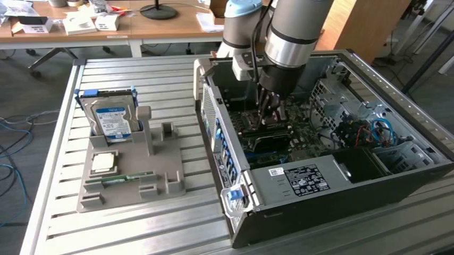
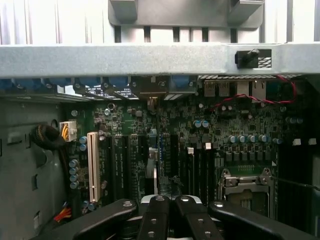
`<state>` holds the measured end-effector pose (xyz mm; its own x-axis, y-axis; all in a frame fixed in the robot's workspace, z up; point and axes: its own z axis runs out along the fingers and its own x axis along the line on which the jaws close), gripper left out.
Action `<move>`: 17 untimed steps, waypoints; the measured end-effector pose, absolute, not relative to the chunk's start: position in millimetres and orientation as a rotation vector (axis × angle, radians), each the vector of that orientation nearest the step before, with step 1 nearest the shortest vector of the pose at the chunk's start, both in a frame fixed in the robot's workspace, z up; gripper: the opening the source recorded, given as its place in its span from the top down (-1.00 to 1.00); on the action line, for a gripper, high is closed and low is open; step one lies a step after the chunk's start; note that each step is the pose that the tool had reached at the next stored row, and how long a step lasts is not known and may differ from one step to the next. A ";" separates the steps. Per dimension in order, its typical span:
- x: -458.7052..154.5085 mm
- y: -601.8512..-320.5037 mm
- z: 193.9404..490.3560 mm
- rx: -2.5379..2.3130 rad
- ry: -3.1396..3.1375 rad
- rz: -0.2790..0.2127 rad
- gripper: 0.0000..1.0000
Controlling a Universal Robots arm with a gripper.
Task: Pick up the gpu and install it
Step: 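Press down on the gpu until it lock into place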
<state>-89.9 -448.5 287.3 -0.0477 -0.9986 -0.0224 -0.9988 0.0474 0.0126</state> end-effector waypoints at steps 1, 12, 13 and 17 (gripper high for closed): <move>-89.9 -448.5 287.3 -2.162 2.267 0.037 0.79; -90.0 -448.5 287.4 -2.153 2.249 0.012 0.79; -89.9 -448.5 287.4 -2.153 2.249 0.013 0.79; -87.6 -448.6 287.4 -2.154 2.246 0.015 0.79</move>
